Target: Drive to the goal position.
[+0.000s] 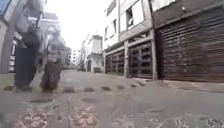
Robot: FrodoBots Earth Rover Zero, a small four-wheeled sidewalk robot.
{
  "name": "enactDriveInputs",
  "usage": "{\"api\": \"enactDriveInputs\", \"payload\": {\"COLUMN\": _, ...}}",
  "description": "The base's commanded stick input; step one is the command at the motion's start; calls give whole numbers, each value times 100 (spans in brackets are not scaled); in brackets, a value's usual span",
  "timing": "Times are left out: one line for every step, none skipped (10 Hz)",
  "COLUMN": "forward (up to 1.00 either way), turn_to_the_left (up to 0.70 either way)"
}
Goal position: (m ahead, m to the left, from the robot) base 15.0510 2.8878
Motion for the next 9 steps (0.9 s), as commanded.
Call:
{"api": "enactDriveInputs", "payload": {"forward": 100, "turn_to_the_left": -29}}
{"api": "enactDriveInputs", "payload": {"forward": 100, "turn_to_the_left": 0}}
{"api": "enactDriveInputs", "payload": {"forward": 100, "turn_to_the_left": 0}}
{"api": "enactDriveInputs", "payload": {"forward": 100, "turn_to_the_left": 0}}
{"api": "enactDriveInputs", "payload": {"forward": 100, "turn_to_the_left": 0}}
{"api": "enactDriveInputs", "payload": {"forward": 100, "turn_to_the_left": 0}}
{"api": "enactDriveInputs", "payload": {"forward": 100, "turn_to_the_left": 0}}
{"api": "enactDriveInputs", "payload": {"forward": 100, "turn_to_the_left": 0}}
{"api": "enactDriveInputs", "payload": {"forward": 100, "turn_to_the_left": 2}}
